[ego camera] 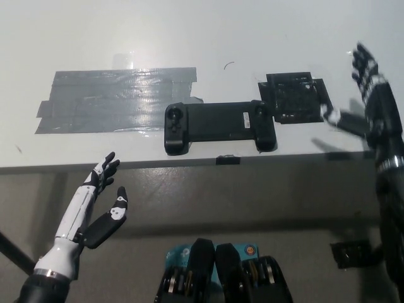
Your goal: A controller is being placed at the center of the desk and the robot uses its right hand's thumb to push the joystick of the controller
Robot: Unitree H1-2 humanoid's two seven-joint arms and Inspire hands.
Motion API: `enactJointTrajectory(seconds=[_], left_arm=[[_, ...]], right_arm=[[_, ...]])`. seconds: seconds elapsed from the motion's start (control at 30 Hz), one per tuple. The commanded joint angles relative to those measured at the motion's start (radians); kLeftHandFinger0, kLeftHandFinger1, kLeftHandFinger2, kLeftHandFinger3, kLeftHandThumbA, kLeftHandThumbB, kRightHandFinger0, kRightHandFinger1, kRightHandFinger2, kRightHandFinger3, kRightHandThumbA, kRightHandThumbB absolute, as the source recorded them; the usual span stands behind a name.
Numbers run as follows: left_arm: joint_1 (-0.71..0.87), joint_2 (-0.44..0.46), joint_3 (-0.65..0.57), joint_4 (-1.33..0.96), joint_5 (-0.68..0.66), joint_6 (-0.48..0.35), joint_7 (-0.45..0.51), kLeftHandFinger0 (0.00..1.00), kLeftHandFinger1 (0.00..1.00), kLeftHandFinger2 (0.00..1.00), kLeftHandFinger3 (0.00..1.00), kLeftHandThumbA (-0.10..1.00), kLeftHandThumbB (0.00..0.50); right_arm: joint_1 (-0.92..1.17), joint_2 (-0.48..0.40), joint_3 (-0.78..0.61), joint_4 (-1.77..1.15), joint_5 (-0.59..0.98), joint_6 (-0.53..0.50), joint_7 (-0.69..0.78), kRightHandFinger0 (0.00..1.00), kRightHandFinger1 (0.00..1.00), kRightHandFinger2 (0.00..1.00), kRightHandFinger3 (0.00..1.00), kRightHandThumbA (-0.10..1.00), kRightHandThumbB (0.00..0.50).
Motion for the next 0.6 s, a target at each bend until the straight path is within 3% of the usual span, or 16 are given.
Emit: enactJointTrajectory(seconds=[0.0,0.1,0.23,0.3,0.37,0.57], left_arm=[[0.005,0.018,0.0,-0.031,-0.004,-0.024,-0.021,1.0,1.0,1.0,1.0,0.27,0.074],[0.04,0.014,-0.006,-0.037,-0.006,-0.021,-0.022,1.0,1.0,1.0,1.0,0.25,0.077],[0.076,0.012,-0.011,-0.041,-0.002,-0.023,-0.02,1.0,1.0,1.0,1.0,0.2,0.074],[0.096,0.007,-0.013,-0.048,-0.003,-0.018,-0.019,1.0,1.0,1.0,1.0,0.2,0.077],[0.117,0.008,-0.015,-0.05,0.0,-0.023,-0.018,1.0,1.0,1.0,1.0,0.19,0.079],[0.157,0.003,-0.02,-0.058,0.007,-0.025,-0.017,1.0,1.0,1.0,1.0,0.16,0.086]], right_arm=[[0.277,-0.032,0.125,-0.599,-0.027,0.002,0.115,1.0,1.0,1.0,1.0,1.0,0.358],[0.324,-0.021,0.136,-0.563,-0.01,-0.025,0.113,1.0,1.0,1.0,1.0,1.0,0.343],[0.376,-0.005,0.16,-0.495,-0.009,-0.042,0.108,1.0,1.0,1.0,1.0,1.0,0.37],[0.387,0.002,0.172,-0.441,-0.012,-0.051,0.101,1.0,1.0,1.0,1.0,1.0,0.345],[0.395,0.004,0.19,-0.38,-0.036,-0.045,0.093,1.0,1.0,1.0,1.0,1.0,0.368],[0.408,-0.008,0.233,-0.278,-0.101,-0.067,0.09,1.0,1.0,1.0,1.0,0.96,0.361]])
